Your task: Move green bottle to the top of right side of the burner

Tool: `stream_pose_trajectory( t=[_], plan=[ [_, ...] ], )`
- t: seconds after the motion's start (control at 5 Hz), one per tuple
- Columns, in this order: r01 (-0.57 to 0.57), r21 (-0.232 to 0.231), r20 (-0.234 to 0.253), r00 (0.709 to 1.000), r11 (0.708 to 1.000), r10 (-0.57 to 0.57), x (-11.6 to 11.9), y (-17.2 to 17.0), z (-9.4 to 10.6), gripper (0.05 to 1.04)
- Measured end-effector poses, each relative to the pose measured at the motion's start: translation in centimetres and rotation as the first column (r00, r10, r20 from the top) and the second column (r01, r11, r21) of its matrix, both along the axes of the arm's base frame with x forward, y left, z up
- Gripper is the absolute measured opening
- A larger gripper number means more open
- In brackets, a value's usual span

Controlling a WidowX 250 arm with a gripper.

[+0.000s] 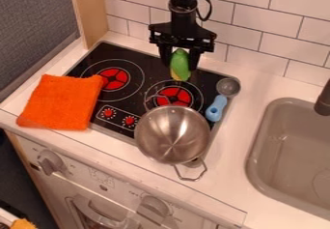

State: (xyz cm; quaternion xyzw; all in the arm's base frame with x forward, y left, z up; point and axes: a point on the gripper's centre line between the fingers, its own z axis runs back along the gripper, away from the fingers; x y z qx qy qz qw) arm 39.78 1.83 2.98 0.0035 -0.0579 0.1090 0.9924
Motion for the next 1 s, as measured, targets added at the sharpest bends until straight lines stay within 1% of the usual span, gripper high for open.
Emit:
stream_pose_trajectory(
  t=[0.2,0.4,0.6,0.8,1.0],
  plan=[
    [0.002,-0.005,-0.007,1.0,1.0,-0.002,-0.1,-0.2,0.0,0.736],
    [0.02,-0.01,-0.023,1.0,1.0,-0.02,-0.3,-0.8,-0.2,0.976],
    [0.042,0.005,-0.034,0.999,0.999,-0.042,-0.1,-0.7,0.6,1.005],
    [0.09,0.025,-0.007,0.996,0.996,-0.09,1.4,-1.1,3.1,1.001],
    [0.137,0.029,-0.018,0.991,0.99,-0.136,1.6,-2.0,3.9,1.001]
  ],
)
